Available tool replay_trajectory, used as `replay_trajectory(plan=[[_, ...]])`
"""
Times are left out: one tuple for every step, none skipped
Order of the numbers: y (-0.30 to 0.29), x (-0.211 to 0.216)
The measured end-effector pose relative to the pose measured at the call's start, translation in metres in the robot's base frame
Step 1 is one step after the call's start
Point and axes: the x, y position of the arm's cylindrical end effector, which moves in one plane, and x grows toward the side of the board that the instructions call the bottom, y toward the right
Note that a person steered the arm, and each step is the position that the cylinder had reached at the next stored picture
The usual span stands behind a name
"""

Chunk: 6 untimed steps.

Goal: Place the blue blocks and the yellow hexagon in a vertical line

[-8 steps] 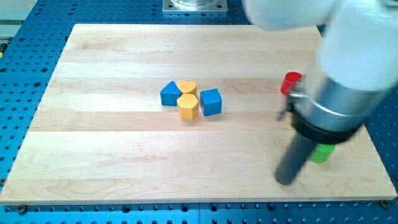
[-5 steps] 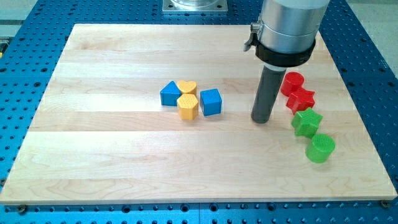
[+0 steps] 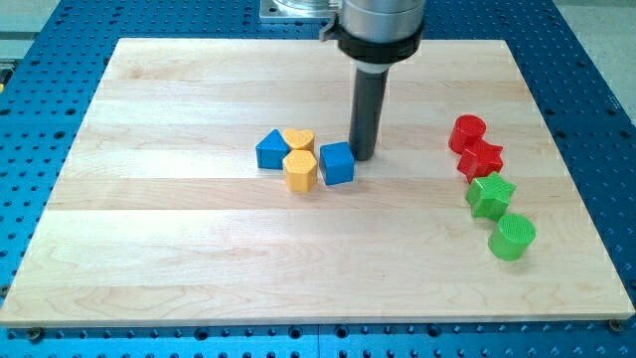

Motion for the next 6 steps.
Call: replay_trajectory(plan=[[-0.017,0.031],[-0.026,0.063],[-0.028,0.091],[-0.041,0.116],[-0.036,0.084],[-0.038,0.057]])
